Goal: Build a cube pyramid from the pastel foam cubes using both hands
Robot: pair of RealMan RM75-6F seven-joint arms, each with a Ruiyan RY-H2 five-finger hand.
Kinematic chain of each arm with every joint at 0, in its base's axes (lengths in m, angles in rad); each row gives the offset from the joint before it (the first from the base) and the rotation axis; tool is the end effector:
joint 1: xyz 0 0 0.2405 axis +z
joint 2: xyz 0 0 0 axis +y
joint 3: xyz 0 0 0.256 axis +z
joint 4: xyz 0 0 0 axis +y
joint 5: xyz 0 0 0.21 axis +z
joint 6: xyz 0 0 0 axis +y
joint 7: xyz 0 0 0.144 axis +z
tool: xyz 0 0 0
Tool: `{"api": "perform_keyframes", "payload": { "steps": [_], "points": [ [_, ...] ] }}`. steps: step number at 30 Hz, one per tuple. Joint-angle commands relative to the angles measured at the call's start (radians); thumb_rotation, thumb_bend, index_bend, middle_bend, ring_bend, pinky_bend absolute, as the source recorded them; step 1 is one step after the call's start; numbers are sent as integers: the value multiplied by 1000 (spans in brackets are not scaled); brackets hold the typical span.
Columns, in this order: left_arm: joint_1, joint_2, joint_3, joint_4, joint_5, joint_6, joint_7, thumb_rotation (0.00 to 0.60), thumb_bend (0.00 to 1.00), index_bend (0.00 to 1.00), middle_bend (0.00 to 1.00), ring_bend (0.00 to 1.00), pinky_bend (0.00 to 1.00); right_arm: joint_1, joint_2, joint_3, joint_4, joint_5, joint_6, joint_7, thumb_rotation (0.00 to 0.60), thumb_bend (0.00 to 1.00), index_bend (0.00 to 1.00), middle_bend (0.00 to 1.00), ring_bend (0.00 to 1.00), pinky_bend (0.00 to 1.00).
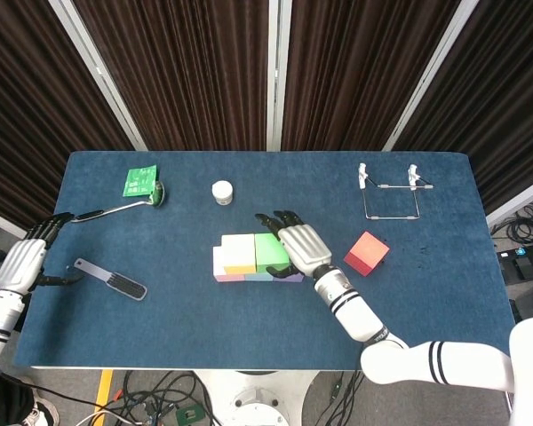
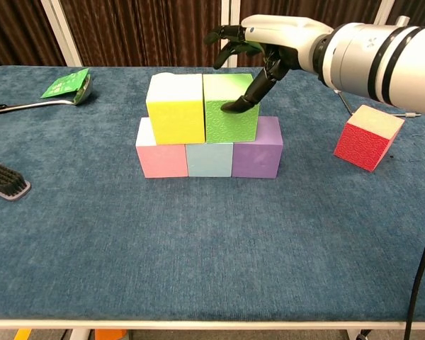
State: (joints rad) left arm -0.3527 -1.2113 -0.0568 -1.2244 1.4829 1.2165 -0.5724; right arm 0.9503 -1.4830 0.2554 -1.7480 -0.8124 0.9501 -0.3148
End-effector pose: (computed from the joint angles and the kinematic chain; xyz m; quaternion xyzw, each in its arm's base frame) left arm -0.3378 0.2820 0.1479 -0.5924 -0.4788 -0.4447 0.4711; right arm -0.0488 -0.3416 -0.0056 0.7152 -0.4668 0.4212 0.3051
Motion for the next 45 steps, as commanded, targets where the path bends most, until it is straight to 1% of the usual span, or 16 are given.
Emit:
{"api": "perform_keyframes", "payload": {
  "steps": [1,9,14,19,23,32,39,45],
  "points": [
    [-1,0,0,-2,0,0,2,600,58,80,47,5,71,-6,12,-2,-14,-6,-4,7,600,122,0,122,0,0],
    [-3,1,-1,-10,-1,-1,12,600,58,80,46,5,71,-30,59,-16,-60,-23,8,14,600,116,0,105,0,0],
    [-4,2,-1,-13,-1,-4,17,600,58,80,46,5,71,-53,81,-29,-66,-22,12,29,600,114,0,102,0,0],
    [-7,0,-1,-13,-3,-8,24,600,58,80,47,6,71,-58,65,-29,-37,-16,7,47,600,118,0,155,0,0],
    [-6,0,0,-14,-4,-11,26,600,57,80,46,5,71,-56,55,-23,-21,-26,-3,61,600,121,0,178,0,0],
    [-5,1,1,-15,-2,-8,25,600,58,80,47,6,71,-70,46,-26,-16,-48,14,66,600,145,0,270,0,0],
    [-4,-1,2,-12,-2,-7,24,600,58,80,47,6,71,-72,30,-19,-14,-42,34,55,600,160,0,304,0,0],
    [-2,-3,2,-8,-3,-6,22,600,58,80,46,6,71,-73,21,-18,-10,-41,35,48,600,160,0,308,0,0]
  ]
}}
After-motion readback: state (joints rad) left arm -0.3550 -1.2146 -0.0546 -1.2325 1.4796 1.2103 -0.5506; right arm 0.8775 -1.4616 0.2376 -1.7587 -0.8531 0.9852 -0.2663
